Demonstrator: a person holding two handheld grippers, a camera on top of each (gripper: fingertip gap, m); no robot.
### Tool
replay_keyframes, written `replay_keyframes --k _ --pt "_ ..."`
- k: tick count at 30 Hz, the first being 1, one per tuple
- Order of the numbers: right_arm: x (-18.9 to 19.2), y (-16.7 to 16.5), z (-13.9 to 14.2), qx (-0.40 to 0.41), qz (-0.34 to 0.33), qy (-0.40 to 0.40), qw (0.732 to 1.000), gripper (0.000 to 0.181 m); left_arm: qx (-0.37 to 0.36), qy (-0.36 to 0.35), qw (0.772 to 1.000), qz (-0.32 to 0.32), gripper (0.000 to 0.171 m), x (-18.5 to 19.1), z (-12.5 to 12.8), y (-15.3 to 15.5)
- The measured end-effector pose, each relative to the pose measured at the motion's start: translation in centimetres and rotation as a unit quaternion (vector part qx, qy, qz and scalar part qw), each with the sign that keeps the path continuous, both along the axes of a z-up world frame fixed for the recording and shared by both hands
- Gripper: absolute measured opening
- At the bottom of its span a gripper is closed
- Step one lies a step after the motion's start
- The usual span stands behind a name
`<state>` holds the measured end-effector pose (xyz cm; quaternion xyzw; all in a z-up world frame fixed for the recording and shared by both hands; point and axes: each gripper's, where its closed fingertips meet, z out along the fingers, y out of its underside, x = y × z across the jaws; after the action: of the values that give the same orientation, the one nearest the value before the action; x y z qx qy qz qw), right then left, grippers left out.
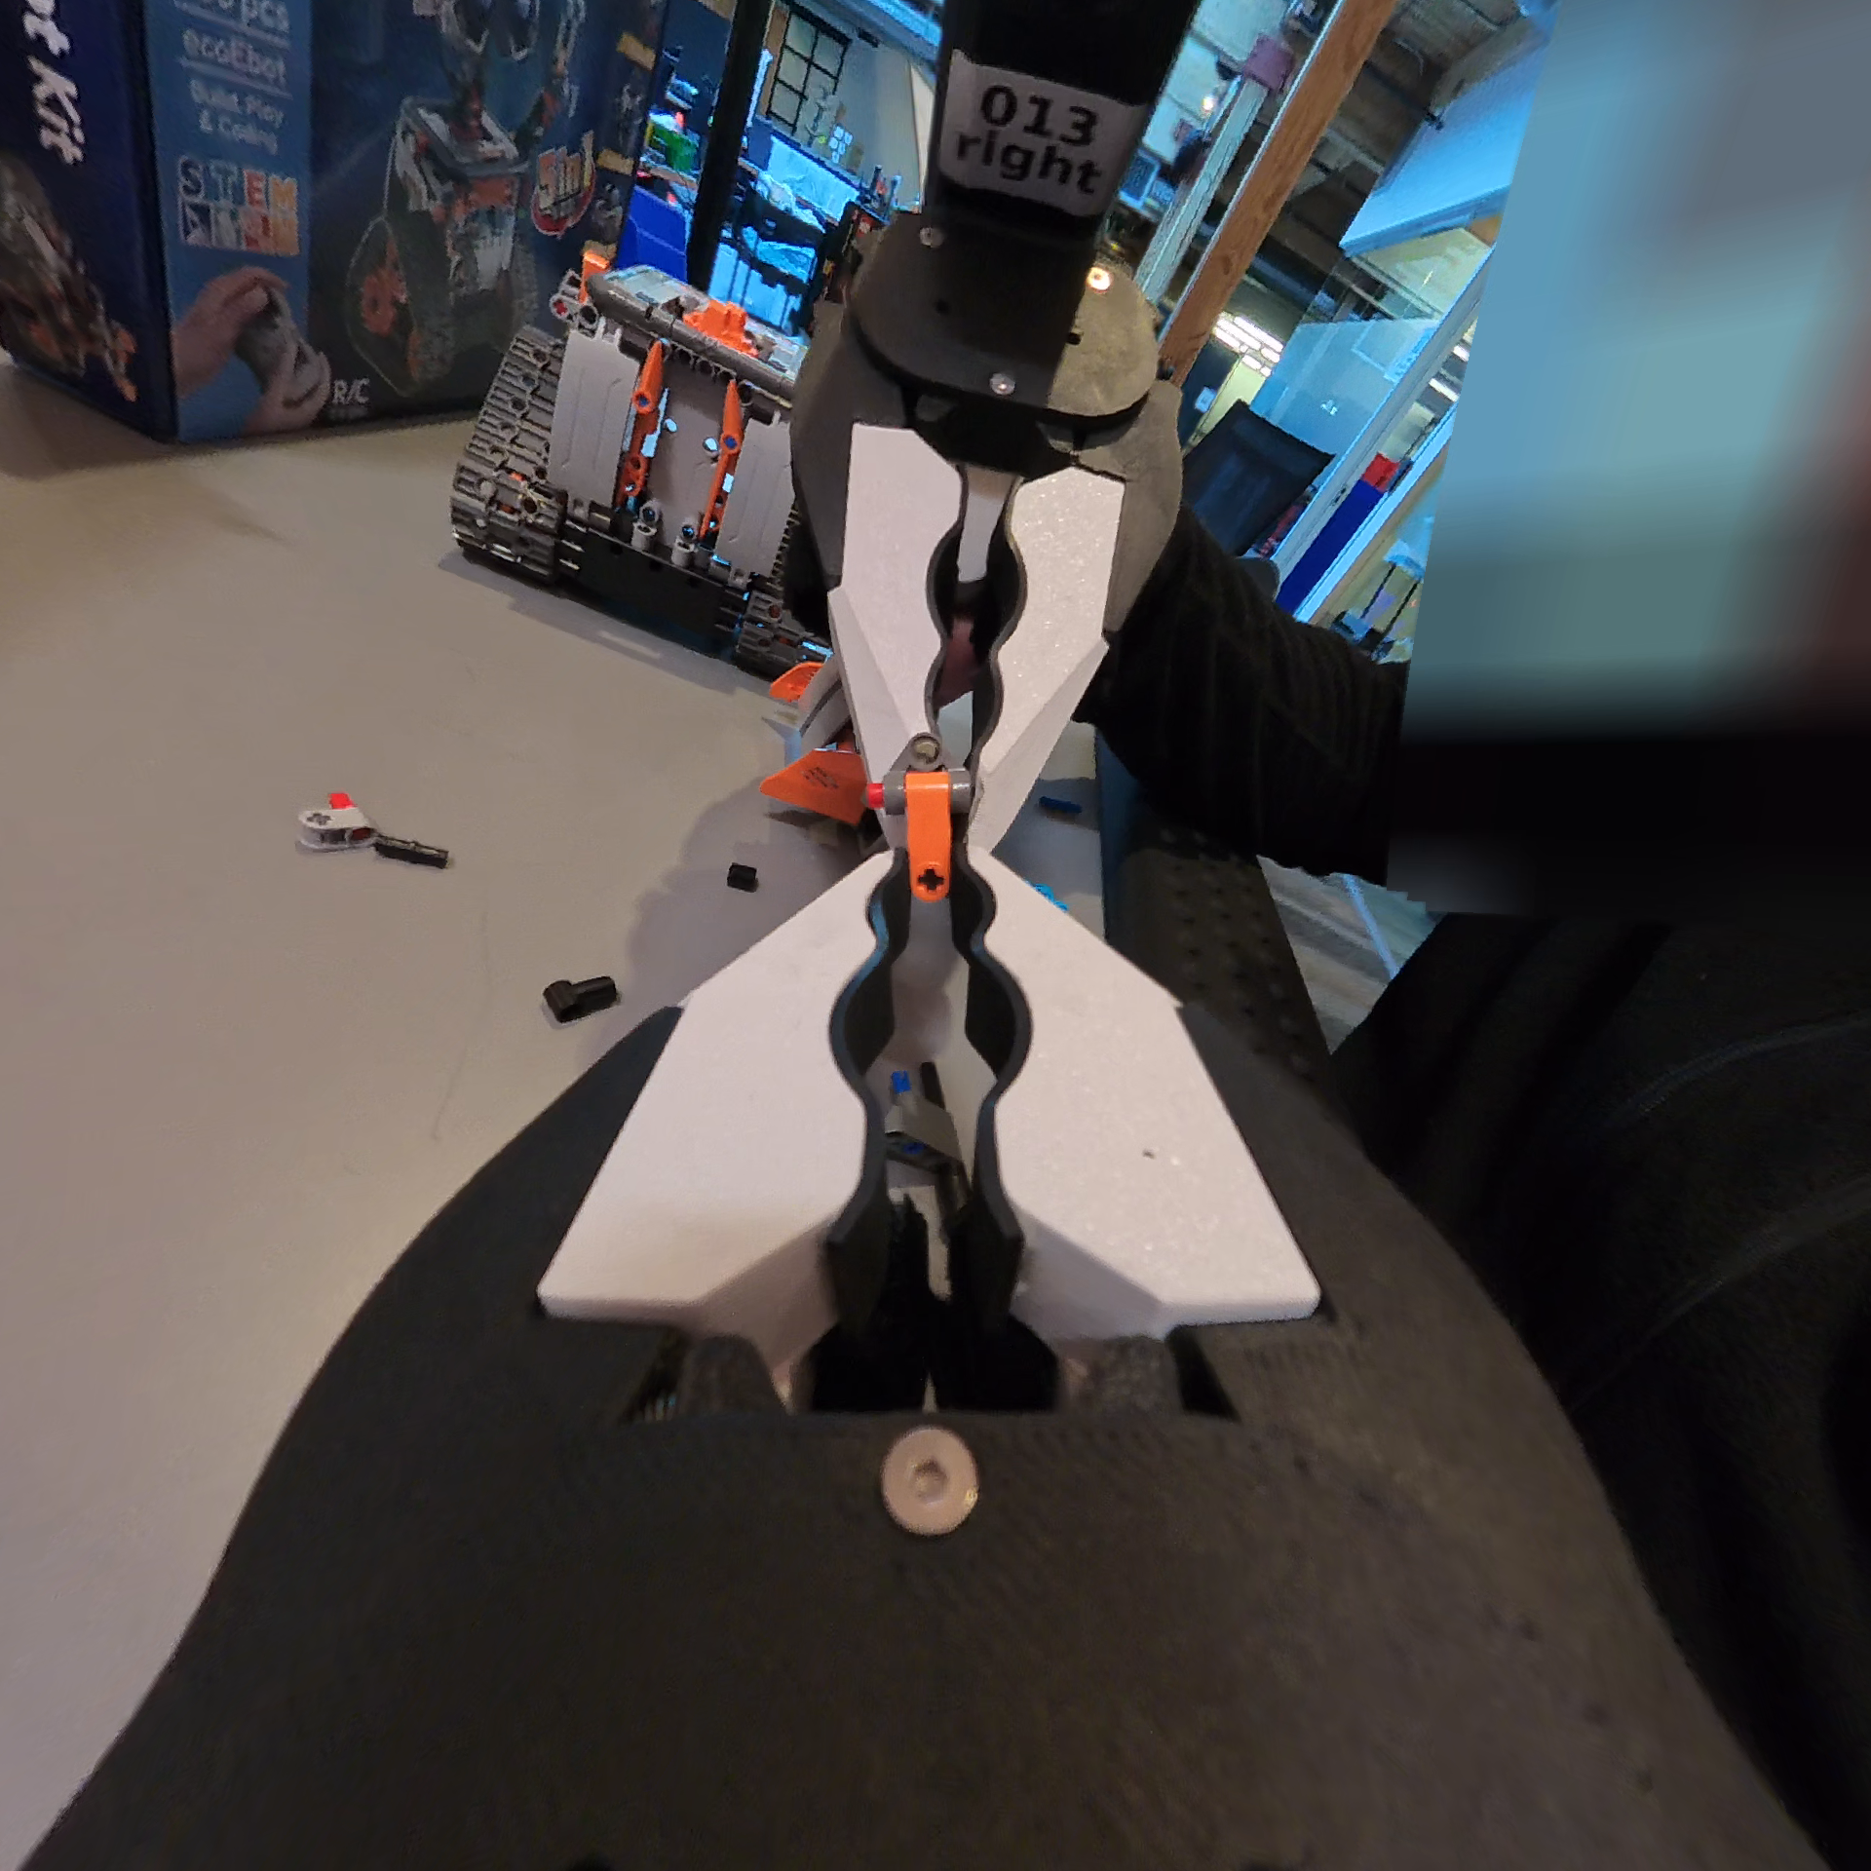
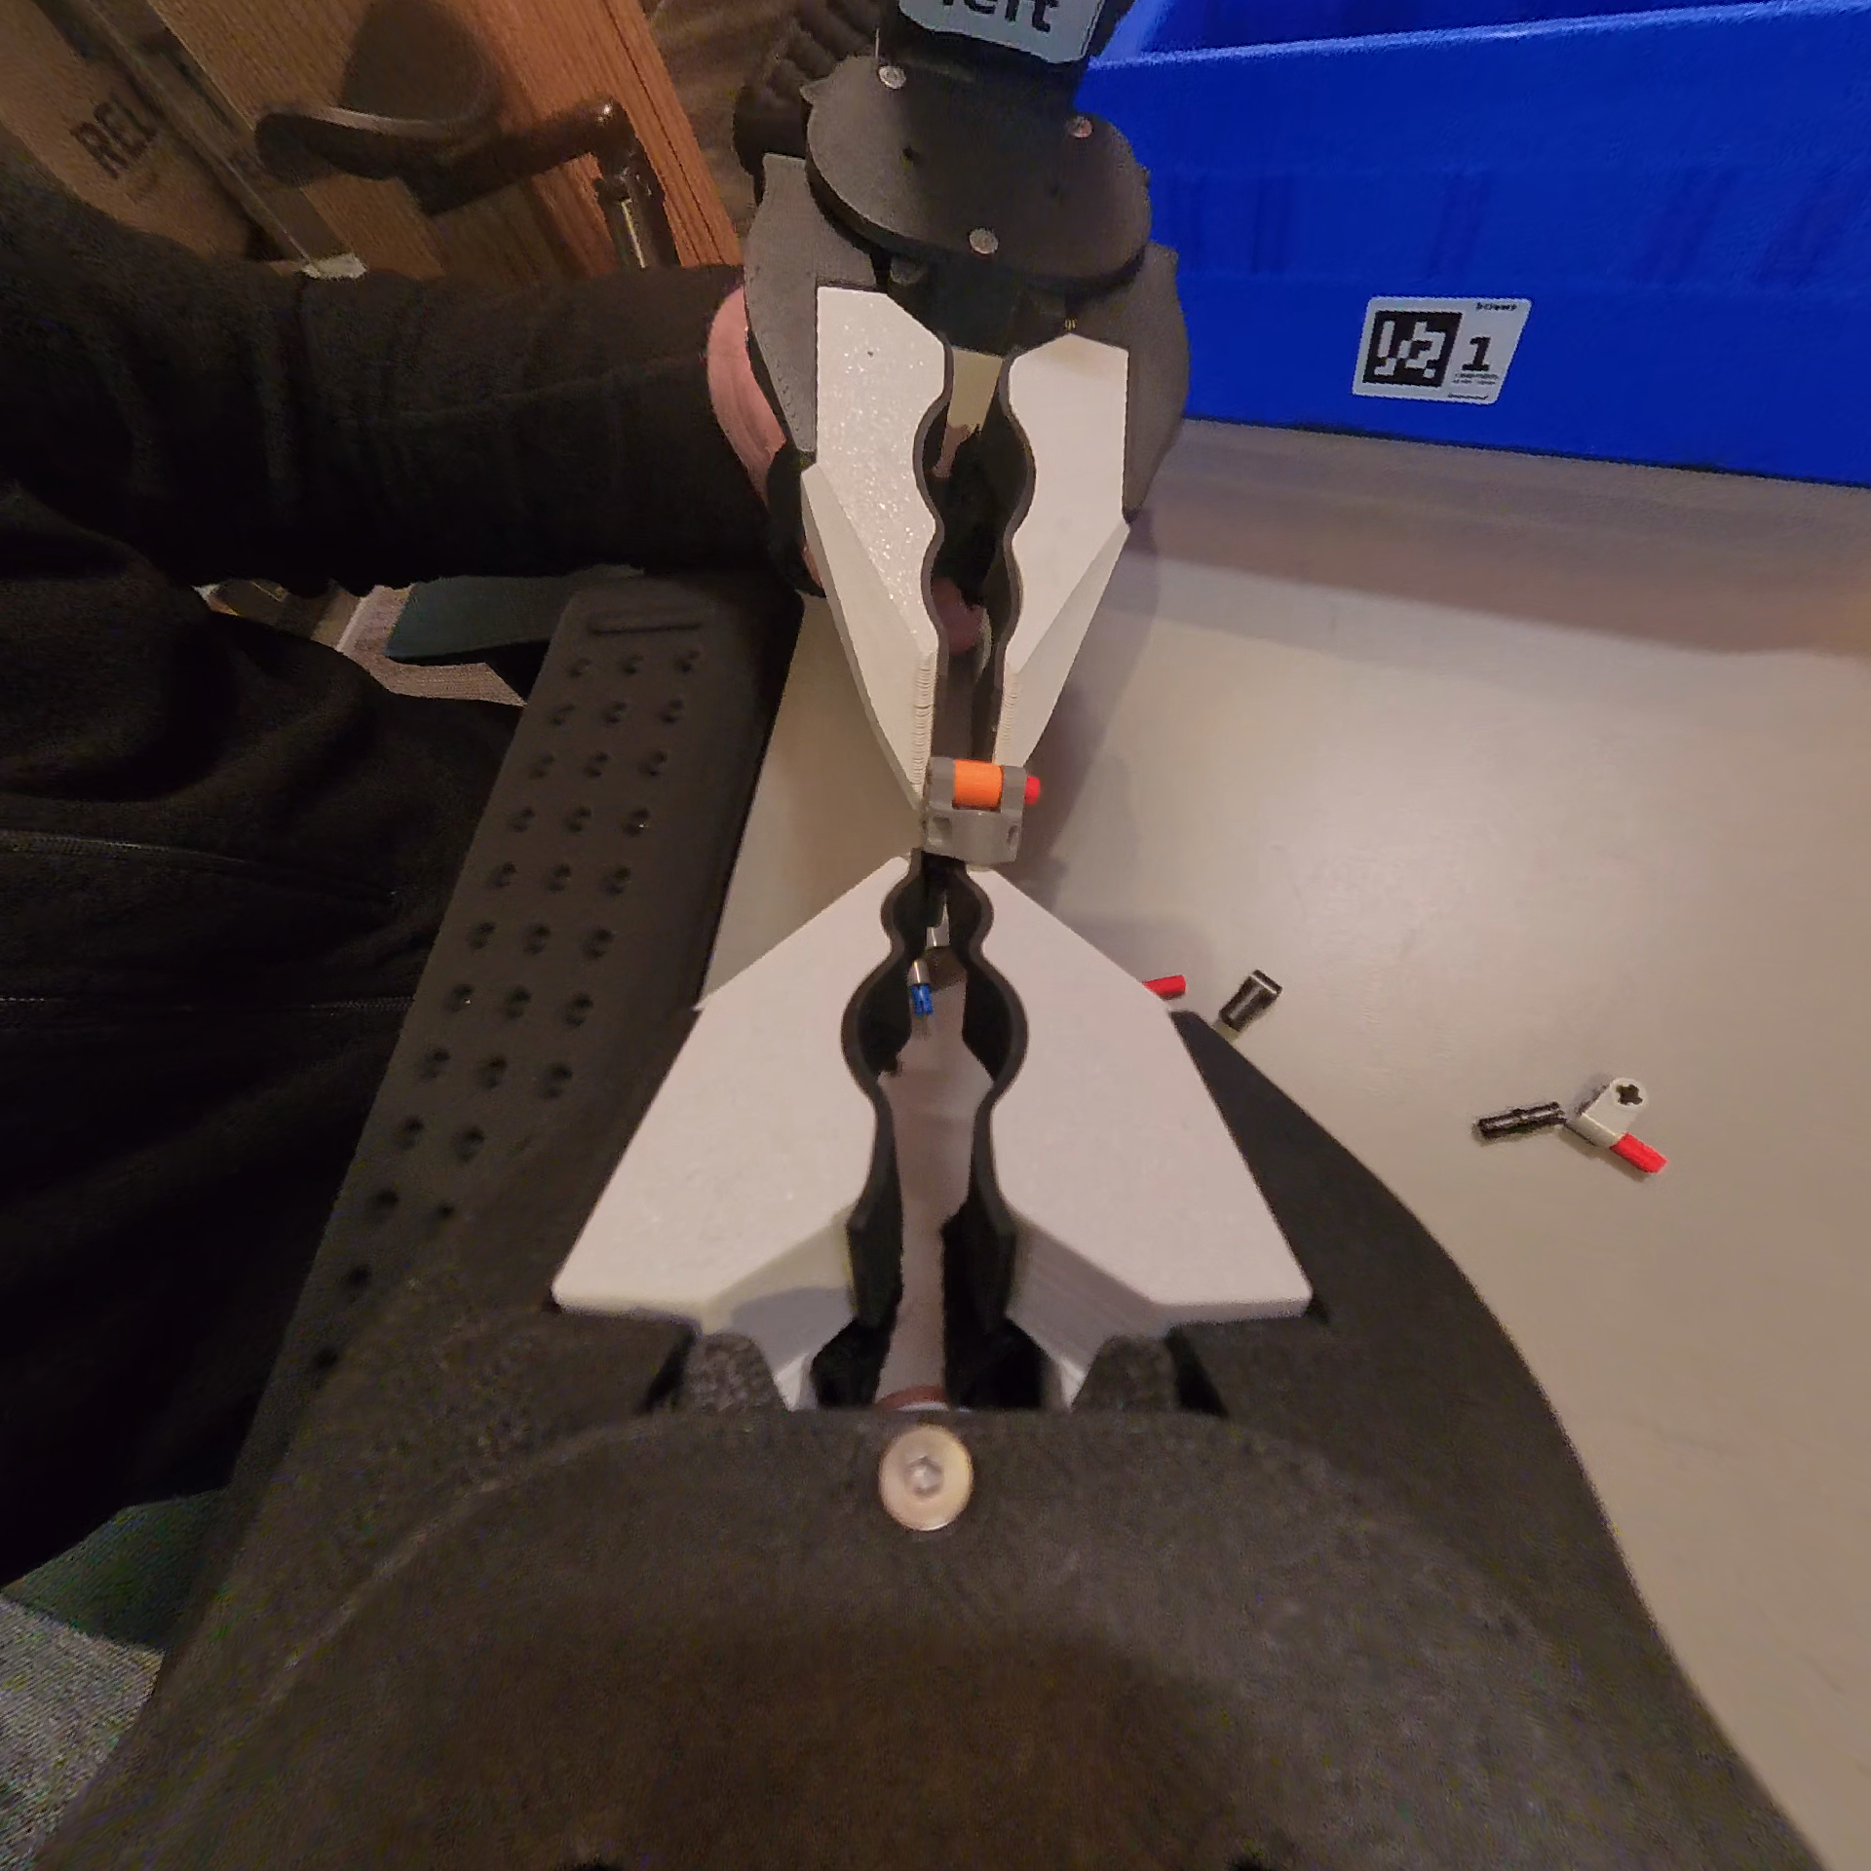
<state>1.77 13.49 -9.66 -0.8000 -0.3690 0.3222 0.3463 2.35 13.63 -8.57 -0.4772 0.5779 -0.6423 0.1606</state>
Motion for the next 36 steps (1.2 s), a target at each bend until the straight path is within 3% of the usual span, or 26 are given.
replay_keyframes --k 9,17,26,36 --pt "-0.1 0.0 0.2 0.01 -0.002 -0.004 1.0 0.0 -0.014 -0.004 1.0 -0.002 0.005 0.0 0.3 0.0" --pt "0.6 1.6 -0.2 0.124 -0.057 -0.16 0.978 0.0 -0.073 0.027 0.996 0.041 0.005 0.5 0.1 1.3" --pt "1.6 2.7 -0.8 0.171 -0.08 -0.247 0.951 0.0 -0.097 0.073 0.989 0.087 0.005 1.3 -0.6 2.3" --pt "1.6 3.2 -1.0 0.191 -0.084 -0.25 0.946 0.0 -0.094 0.103 0.985 0.102 0.005 1.5 -0.8 2.7"
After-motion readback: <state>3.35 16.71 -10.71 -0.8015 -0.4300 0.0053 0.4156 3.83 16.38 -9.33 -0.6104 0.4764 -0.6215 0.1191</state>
